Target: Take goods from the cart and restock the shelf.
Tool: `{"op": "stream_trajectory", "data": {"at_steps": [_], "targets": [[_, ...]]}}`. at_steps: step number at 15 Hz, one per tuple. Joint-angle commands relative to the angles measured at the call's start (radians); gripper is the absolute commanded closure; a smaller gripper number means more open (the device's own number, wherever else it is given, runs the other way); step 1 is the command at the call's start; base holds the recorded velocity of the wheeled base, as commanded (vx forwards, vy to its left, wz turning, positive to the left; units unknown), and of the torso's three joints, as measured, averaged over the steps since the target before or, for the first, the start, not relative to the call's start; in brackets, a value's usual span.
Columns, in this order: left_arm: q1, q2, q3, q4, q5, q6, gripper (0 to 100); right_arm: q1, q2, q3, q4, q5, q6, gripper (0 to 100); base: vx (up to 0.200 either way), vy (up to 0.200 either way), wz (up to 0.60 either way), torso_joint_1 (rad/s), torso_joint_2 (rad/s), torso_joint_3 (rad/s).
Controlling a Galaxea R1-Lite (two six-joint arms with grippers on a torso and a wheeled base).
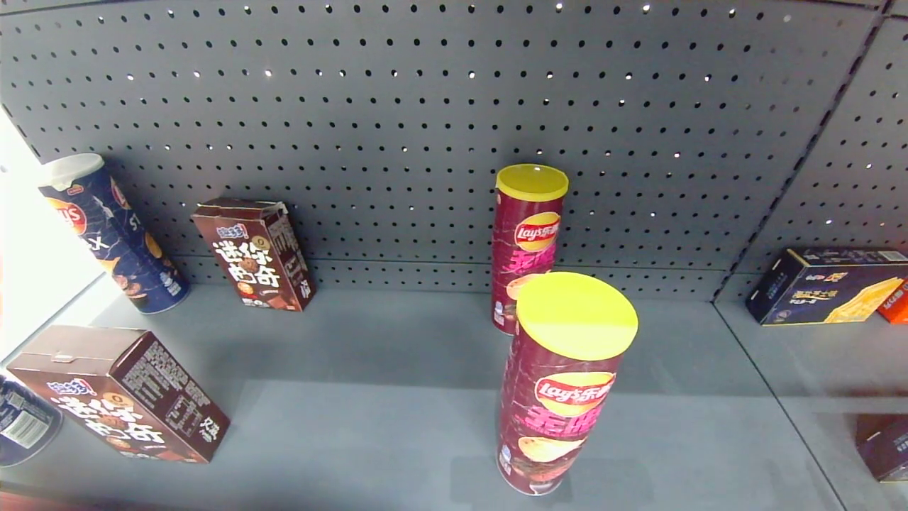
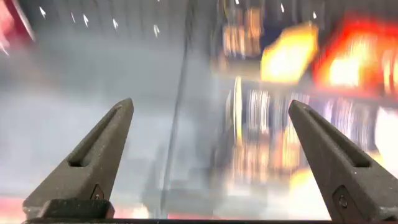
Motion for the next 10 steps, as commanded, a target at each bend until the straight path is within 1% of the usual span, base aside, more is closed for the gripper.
{"op": "stream_trajectory", "data": {"at_steps": [1,2,3,7,10], "targets": [[0.000,0.000,0.000,-0.001,0.000,0.000,0,-0.021,-0.368,0.109,0.300,-0.013,0.047,0,0.000,0.000,0.00,0.000,0.00,0.000],[0.000,0.000,0.000,-0.001,0.000,0.000,0,-0.020,-0.364,0.092,0.326,-0.012,0.107,0,0.000,0.000,0.00,0.000,0.00,0.000],[0.000,0.000,0.000,-0.001,0.000,0.000,0,-0.018,-0.361,0.143,0.251,-0.020,0.130,0,0.000,0.000,0.00,0.000,0.00,0.000],[0.003,-0.003,0.000,-0.001,0.000,0.000,0,-0.018,-0.361,0.143,0.259,-0.021,0.129,0,0.000,0.000,0.00,0.000,0.00,0.000],[0.003,-0.003,0.000,-0.001,0.016,0.000,0,-0.018,-0.361,0.143,0.259,-0.021,0.129,0,0.000,0.000,0.00,0.000,0.00,0.000]]}}
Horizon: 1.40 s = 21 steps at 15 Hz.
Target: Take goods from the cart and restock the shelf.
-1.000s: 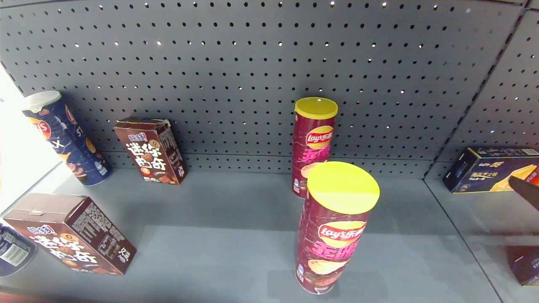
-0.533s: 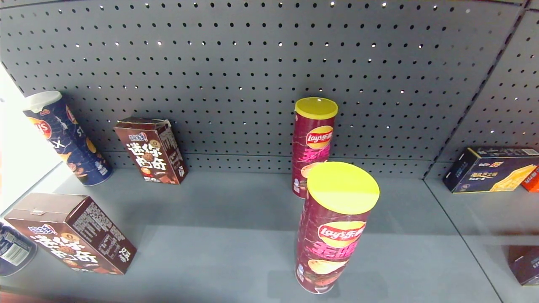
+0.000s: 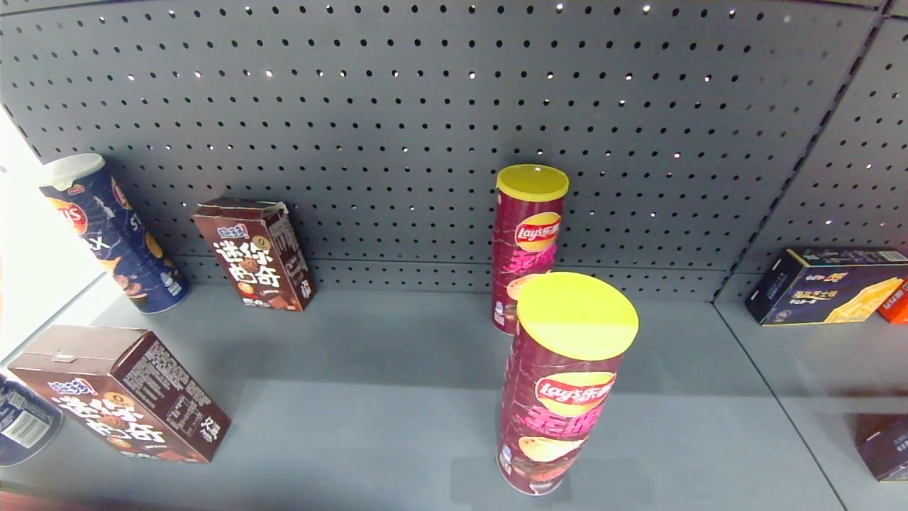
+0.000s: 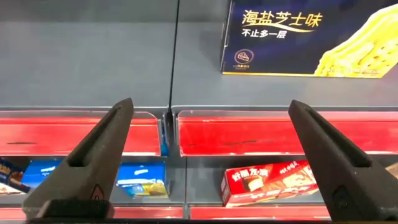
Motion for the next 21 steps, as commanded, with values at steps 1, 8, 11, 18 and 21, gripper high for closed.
{"op": "stream_trajectory", "data": {"at_steps": [1,8,11,18,21], "targets": [[0.000,0.000,0.000,0.000,0.026,0.000,0,0.000,-0.001,0.002,0.000,0.000,0.000,0,0.000,0.000,0.00,0.000,0.00,0.000],[0.000,-0.002,0.000,0.000,0.006,-0.012,0,0.006,-0.004,0.002,0.005,0.002,0.001,0,0.000,0.000,0.00,0.000,0.00,0.000],[0.000,-0.002,0.000,0.000,0.009,-0.003,0,0.018,-0.018,0.002,0.005,0.003,0.000,0,0.000,0.000,0.00,0.000,0.00,0.000],[0.001,-0.002,0.000,-0.002,0.054,-0.021,0,0.018,-0.016,0.002,0.005,0.003,0.001,0,0.000,0.000,0.00,0.000,0.00,0.000],[0.003,-0.002,0.000,-0.002,0.106,-0.032,0,0.018,-0.016,0.002,0.005,0.003,0.003,0,0.000,0.000,0.00,0.000,0.00,0.000]]}}
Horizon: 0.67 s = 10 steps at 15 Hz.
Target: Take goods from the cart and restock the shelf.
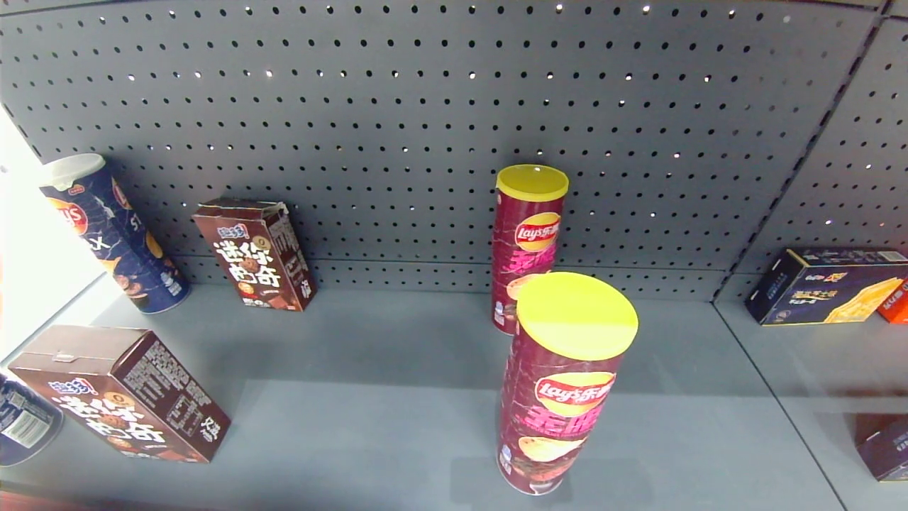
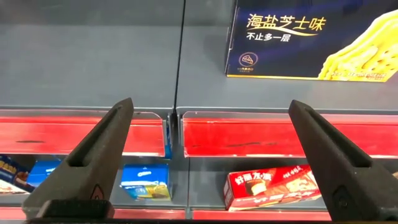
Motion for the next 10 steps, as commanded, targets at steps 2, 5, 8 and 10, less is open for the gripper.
{"op": "stream_trajectory", "data": {"at_steps": [2,5,8,10], "targets": [[0.001,0.000,0.000,-0.001,0.001,0.000,0,0.000,0.003,0.000,0.000,0.000,-0.001,0,0.000,0.000,0.00,0.000,0.00,0.000],[0.001,0.000,0.000,-0.001,-0.008,0.001,0,0.000,0.003,0.000,0.000,0.000,-0.004,0,0.000,0.000,0.00,0.000,0.00,0.000],[0.001,0.000,0.000,-0.001,-0.008,-0.005,0,0.000,0.003,0.000,0.000,0.000,-0.001,0,-0.067,0.000,0.00,0.002,0.00,0.001],[0.001,0.000,0.000,-0.001,-0.008,-0.005,0,0.000,0.003,0.000,0.000,0.000,-0.001,0,-0.100,0.000,0.00,0.001,0.00,-0.001]]}}
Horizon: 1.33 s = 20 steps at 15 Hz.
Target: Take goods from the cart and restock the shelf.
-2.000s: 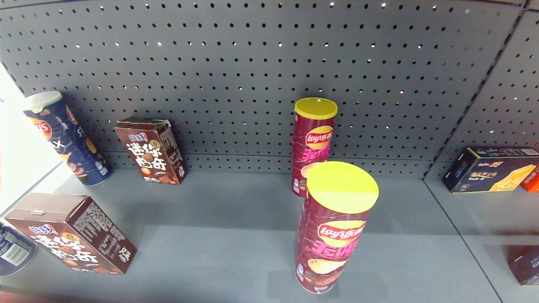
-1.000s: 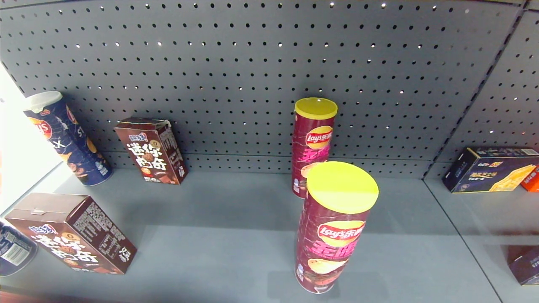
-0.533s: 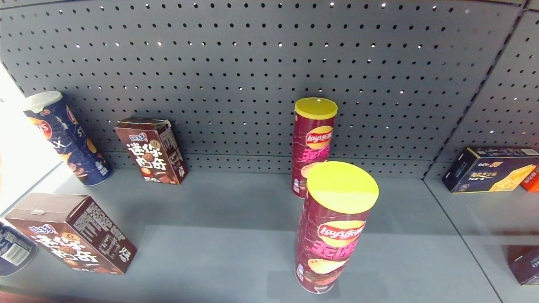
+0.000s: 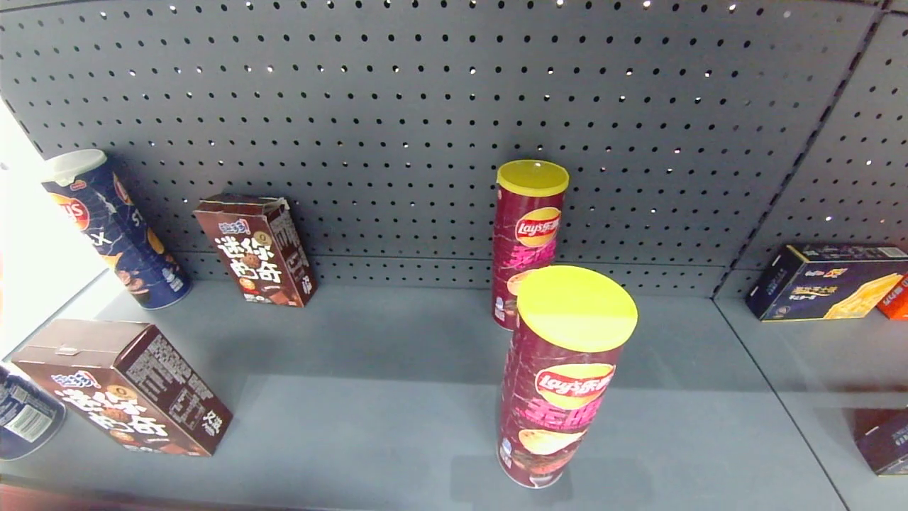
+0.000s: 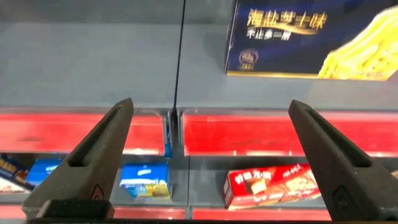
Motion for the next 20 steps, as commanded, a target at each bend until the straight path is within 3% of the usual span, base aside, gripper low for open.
{"op": "stream_trajectory", "data": {"at_steps": [1,20], "targets": [[0.000,0.000,0.000,-0.001,-0.001,-0.001,0,0.000,0.003,0.000,-0.001,0.000,0.000,0,0.000,0.000,0.00,0.000,0.00,0.000],[0.000,0.000,0.000,-0.001,0.003,-0.001,0,0.000,0.003,0.000,-0.001,0.000,0.000,0,0.000,0.000,-0.03,0.000,0.00,0.000]]}}
